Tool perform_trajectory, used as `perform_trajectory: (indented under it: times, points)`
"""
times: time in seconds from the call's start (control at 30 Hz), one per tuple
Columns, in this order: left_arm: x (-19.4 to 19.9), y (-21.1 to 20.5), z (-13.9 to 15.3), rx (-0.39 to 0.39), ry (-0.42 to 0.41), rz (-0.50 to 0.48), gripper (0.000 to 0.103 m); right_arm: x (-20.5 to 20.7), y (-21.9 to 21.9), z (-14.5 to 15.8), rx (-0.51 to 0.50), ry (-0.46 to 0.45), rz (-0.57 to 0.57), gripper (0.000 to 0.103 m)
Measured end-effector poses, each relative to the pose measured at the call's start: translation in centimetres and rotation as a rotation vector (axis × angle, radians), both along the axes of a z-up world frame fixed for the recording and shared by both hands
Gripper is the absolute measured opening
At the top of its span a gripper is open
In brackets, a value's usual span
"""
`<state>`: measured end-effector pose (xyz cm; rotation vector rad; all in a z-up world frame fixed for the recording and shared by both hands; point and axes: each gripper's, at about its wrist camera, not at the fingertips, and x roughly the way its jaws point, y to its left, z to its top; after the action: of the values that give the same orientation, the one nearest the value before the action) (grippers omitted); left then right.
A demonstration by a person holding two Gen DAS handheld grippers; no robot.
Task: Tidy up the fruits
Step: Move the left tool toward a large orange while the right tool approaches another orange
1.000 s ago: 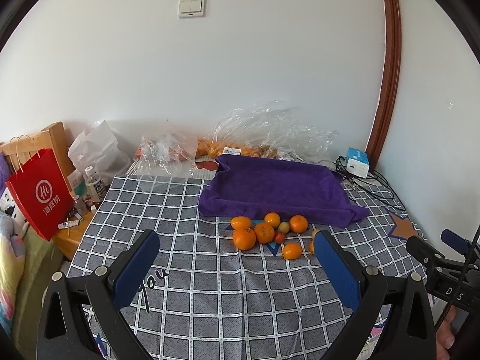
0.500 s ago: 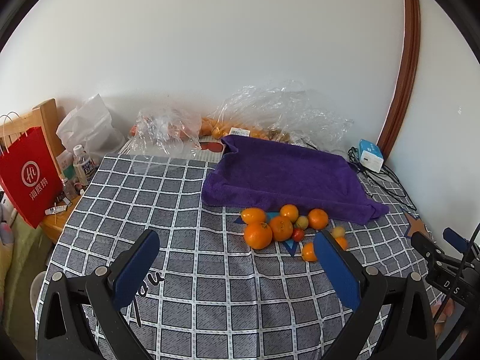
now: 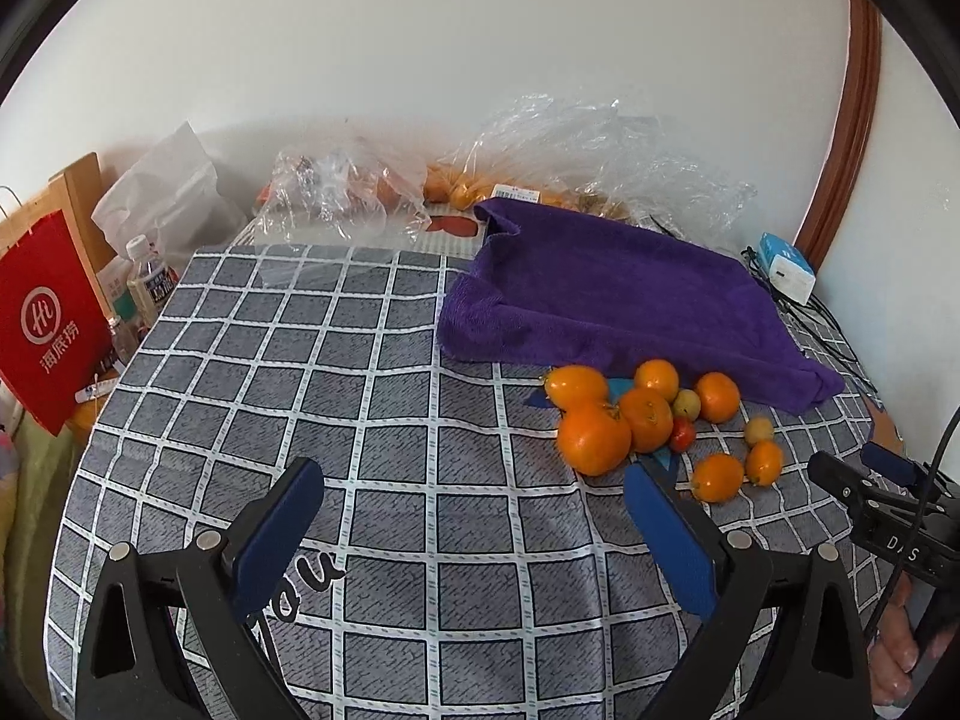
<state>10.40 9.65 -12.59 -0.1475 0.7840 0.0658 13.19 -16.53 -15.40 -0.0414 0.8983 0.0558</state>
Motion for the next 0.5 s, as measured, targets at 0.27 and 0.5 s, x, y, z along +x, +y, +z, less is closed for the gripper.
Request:
perform_trajectory:
  times: [0.27, 0.5]
  points:
    - [1.0, 1.0, -1.9, 0.013, 0.022, -0.003, 0.087, 1.1, 1.5, -1.3, -0.024, 0.018, 0.033, 0.081]
    - [1.1, 1.5, -3.2, -0.019, 0.048, 0.007, 0.078, 1.5, 1.6, -1.7, 0.000, 0.005, 0.034, 0.071]
